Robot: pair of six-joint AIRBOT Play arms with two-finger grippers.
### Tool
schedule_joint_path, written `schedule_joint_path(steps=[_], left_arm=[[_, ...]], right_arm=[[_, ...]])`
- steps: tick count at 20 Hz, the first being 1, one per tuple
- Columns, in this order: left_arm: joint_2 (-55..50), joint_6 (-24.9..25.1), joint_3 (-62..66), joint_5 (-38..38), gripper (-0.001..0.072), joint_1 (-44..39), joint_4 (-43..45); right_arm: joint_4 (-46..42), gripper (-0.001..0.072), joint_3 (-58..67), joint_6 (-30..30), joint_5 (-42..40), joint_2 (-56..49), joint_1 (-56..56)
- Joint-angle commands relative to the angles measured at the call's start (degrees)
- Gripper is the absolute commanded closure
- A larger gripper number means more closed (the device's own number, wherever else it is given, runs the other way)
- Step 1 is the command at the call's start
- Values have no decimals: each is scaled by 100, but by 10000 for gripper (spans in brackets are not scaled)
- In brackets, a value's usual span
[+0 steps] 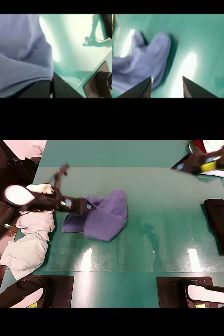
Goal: Fold the shirts.
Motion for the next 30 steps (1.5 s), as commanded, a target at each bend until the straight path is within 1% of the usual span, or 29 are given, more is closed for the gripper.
schedule_joint_path(steps=[1,2,3,4,5,7,11,12,13,14,16,19,22,26,28,30], left_arm=[[90,-26,1104,-754,684,157,564],[90,-24,1178,-776,685,157,564],[90,-28,1178,-772,684,157,566],[85,-28,1172,-813,685,157,619],[85,-50,1172,-881,684,155,715],[85,-190,1172,-931,685,157,839],[85,-192,1172,-1067,684,155,857],[85,-190,1172,-1104,684,157,857],[85,-190,1172,-1152,685,155,857],[85,-190,1172,-1200,685,155,857],[87,-192,1191,-1220,685,157,857],[90,-188,1749,-1237,685,157,977],[92,-188,2911,-1346,685,157,1196],[92,-219,4256,-1488,685,155,1091],[92,-341,4684,-1665,685,155,852],[92,-345,5016,-1880,684,155,452]], right_arm=[[28,259,-706,7,-590,-774,601],[90,256,-717,-2,-822,-1051,802],[356,194,-686,-4,-1056,-1357,970],[669,112,-590,-7,-1196,-1657,1113],[940,111,-411,-7,-1255,-1993,1255],[1207,112,35,-2,-1261,-2599,1497],[1217,128,909,319,-1290,-3510,1926],[1215,209,1075,317,-1298,-3641,1996],[1191,451,1250,313,-1274,-3746,2046],[1150,707,1368,275,-1239,-3768,2063],[1110,700,1670,227,-1106,-3707,1993],[313,700,2361,229,-546,-3134,1617],[-323,701,2424,227,-387,-1875,1012],[-496,700,1714,22,-481,238,66],[-498,700,1617,-39,-452,1058,-284],[-496,700,1620,-55,-415,1722,-564]])
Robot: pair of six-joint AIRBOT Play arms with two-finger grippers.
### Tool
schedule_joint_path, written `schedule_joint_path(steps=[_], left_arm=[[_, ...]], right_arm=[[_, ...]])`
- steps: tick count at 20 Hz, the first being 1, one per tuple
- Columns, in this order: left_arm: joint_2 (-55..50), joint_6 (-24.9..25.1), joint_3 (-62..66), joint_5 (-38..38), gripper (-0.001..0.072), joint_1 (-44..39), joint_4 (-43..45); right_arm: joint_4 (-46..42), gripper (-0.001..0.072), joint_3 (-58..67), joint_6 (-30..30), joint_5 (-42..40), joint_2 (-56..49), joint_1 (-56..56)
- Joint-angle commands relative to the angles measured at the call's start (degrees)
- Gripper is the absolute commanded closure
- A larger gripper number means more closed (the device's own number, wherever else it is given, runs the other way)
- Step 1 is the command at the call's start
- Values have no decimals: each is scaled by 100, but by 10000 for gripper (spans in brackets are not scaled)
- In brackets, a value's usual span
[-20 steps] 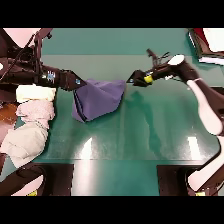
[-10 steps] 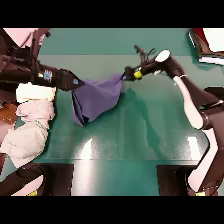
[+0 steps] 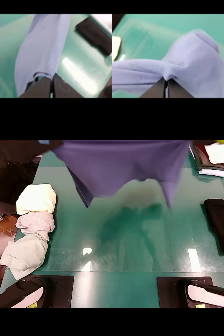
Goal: Fold the shirts.
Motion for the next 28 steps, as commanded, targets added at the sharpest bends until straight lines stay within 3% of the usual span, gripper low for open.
schedule_joint_path(steps=[1,6,8,12,14,17,19,21,24,27,28], left_arm=[[4,-96,750,-380,685,9,-623],[7,-208,1176,-966,685,7,-1985],[4,-339,1115,-1307,685,7,-2103],[-2,-444,293,-1982,684,9,-210],[-2,-496,-662,-1947,684,9,763],[-28,-422,-2583,-1180,684,9,1165],[-98,-267,-3788,-240,684,9,1185],[-243,-221,-4610,868,684,9,1340],[-590,-225,-4903,2022,684,9,1543],[-678,-389,-4898,2986,684,72,1606],[-675,-485,-4898,3084,684,140,1567]], right_arm=[[-181,700,-105,-81,2,1300,-579],[-181,701,-105,-76,284,2315,-1172],[-175,701,-105,-9,592,2500,-1362],[-177,701,-118,643,1908,2081,-1298],[-175,701,-118,809,2605,1521,-957],[-186,700,-118,811,2911,514,-13],[-203,700,-118,800,2806,-181,634],[-780,700,-118,772,2321,-933,1237],[-2146,700,-118,776,1161,-1823,1786],[-2369,696,-116,848,129,-2363,1869],[-2367,619,-116,872,-17,-2457,1849]])
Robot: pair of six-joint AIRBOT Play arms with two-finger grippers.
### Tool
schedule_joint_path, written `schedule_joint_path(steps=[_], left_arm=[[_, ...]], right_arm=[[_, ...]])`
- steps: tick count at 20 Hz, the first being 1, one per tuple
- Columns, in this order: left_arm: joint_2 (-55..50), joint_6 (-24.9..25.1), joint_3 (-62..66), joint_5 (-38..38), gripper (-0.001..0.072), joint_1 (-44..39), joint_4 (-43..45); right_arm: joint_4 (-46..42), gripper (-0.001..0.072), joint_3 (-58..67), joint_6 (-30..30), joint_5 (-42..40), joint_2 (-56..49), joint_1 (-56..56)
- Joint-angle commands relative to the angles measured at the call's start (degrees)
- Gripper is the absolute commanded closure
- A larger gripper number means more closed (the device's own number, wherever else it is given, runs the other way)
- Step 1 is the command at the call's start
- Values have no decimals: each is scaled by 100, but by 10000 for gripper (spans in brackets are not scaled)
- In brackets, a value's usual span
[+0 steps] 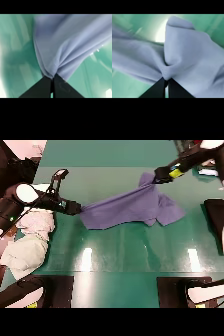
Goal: Fold the shirts.
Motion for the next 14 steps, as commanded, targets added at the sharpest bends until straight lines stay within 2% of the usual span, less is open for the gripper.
schedule_joint_path(steps=[1,2,7,9,14], left_arm=[[-90,-208,-175,990,684,173,61],[-81,-199,-175,911,684,269,63],[-68,-186,-87,131,684,839,61],[-68,-186,-87,55,684,852,46],[-70,-186,-87,57,684,852,-68]], right_arm=[[-435,334,4,74,-925,-581,111],[-442,181,4,72,-852,-592,50],[-431,184,4,-332,15,-409,-852],[-323,184,2,-345,264,-501,-1318],[1228,214,2,-380,442,-1198,-2376]])
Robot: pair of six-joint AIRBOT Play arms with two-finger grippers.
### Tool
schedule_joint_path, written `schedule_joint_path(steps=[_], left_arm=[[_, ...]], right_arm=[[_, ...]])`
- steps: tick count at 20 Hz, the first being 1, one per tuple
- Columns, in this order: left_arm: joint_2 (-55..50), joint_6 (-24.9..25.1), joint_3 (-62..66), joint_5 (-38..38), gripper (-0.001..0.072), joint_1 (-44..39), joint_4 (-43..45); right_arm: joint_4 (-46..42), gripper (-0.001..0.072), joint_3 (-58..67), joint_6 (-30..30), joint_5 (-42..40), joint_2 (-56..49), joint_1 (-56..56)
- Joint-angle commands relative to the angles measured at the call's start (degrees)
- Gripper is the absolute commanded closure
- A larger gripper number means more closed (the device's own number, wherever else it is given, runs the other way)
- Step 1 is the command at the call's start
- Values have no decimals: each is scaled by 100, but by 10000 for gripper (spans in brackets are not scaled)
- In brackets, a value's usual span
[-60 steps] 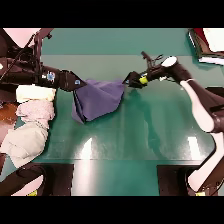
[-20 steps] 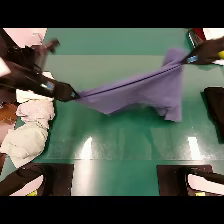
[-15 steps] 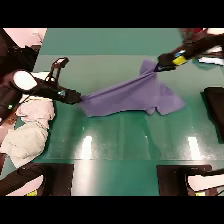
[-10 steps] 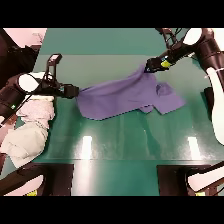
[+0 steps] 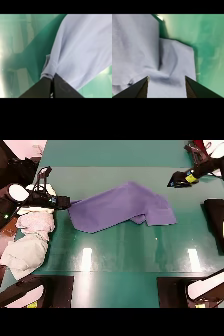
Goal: Fold the shirts.
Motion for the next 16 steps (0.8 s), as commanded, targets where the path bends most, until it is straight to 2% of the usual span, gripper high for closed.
schedule_joint_path(steps=[1,2,3,8,16], left_arm=[[-4,-4,7,-50,684,31,-44],[-7,-4,7,-50,684,31,-44],[-9,-4,7,-52,684,31,-46],[-9,-7,4,-48,684,31,-111],[-9,-7,4,15,684,31,-125]], right_arm=[[935,215,0,-50,219,-485,-640],[964,225,0,-50,219,-621,-704],[955,278,0,-59,186,-754,-743],[966,278,2,-199,-96,-1263,-737],[975,285,0,-341,-247,-1397,-455]])
